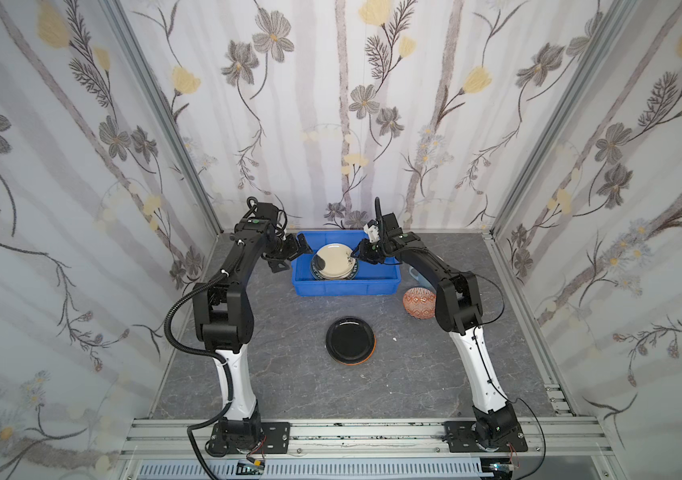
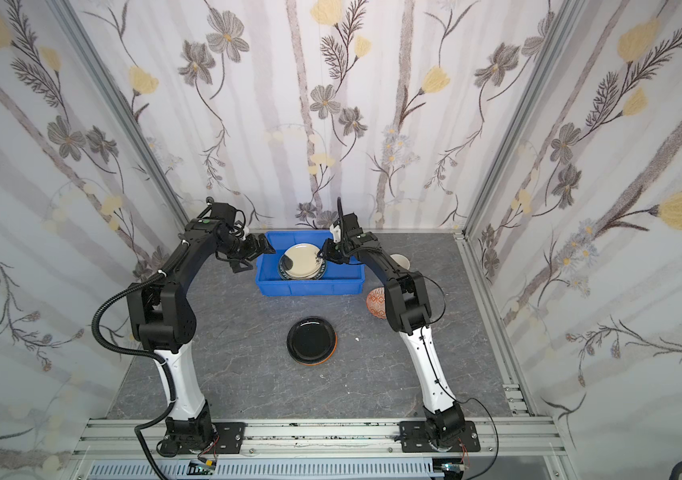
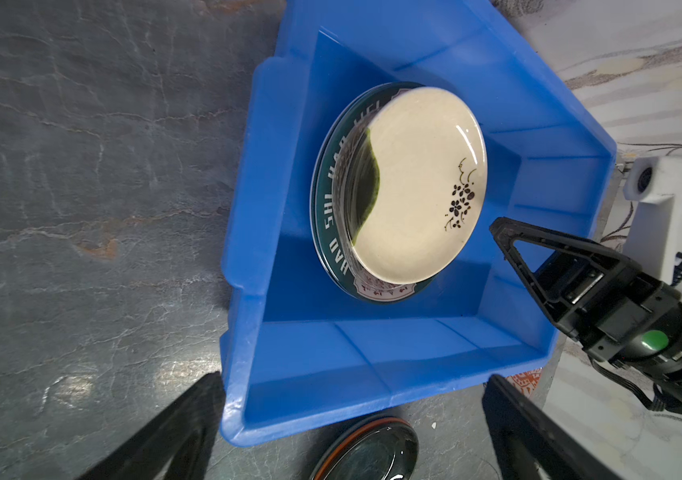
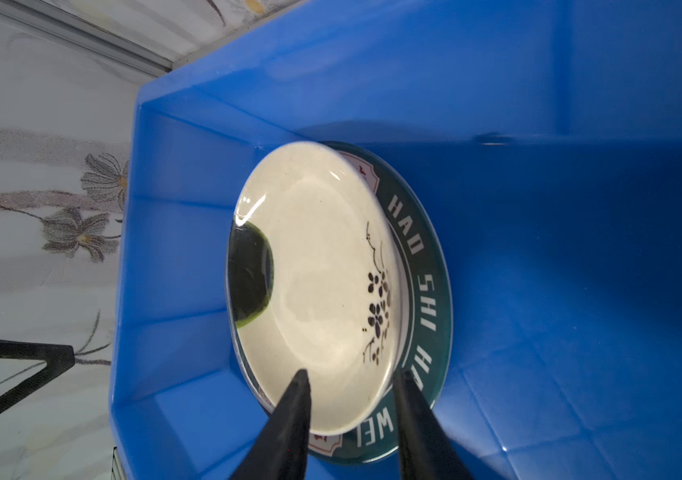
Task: Place the mixed dishes into the plastic bin
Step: 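Lower the cream flowered plate onto the stack and open the right gripper, then move both grippers down to the black orange-rimmed plate on the table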
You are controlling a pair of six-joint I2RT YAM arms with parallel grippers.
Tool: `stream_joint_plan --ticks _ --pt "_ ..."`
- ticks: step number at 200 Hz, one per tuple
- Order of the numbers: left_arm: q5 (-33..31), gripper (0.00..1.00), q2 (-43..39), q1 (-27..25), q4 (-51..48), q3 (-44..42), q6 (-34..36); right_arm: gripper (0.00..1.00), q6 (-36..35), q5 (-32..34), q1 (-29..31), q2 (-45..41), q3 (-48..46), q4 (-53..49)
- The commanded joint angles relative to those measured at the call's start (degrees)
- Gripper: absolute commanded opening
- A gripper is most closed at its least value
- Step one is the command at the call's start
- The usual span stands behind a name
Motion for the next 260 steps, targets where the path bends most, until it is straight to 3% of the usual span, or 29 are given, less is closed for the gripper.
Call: stream_joint_plan --ticks 1,31,74,145,190,216,260 --pt "0.13 1.00 -0.46 0.01 0.64 -0.35 -0.01 0.33 -0.37 0.53 0.31 0.25 0.48 0.75" --pt "-0.54 1.00 -0.02 0.09 -0.33 0.33 1.00 0.27 1.49 -0.64 0.66 1.53 0.46 3.69" --pt "-1.40 1.00 1.41 0.31 -3.20 3.07 3.19 0.27 3.82 1.02 0.93 2.21 0.44 5.11" --pt "-0.24 1.00 3.62 0.71 -3.82 5.11 3.68 0.28 2.40 -0.61 0.85 1.27 0.43 5.06" --pt "0.59 1.00 3.47 0.61 -3.77 4.57 3.70 0.31 -2.10 0.48 0.85 -4.00 -0.12 2.74" --pt "0.65 0.98 1.71 -0.45 -2.41 1.47 3.25 0.31 -4.94 2.39 1.02 -10.86 -6.55 1.88" --pt "-3.89 0.92 -5.90 -6.14 0.20 -9.83 2.40 0.31 -8.92 5.33 2.27 -27.19 -26.73 2.90"
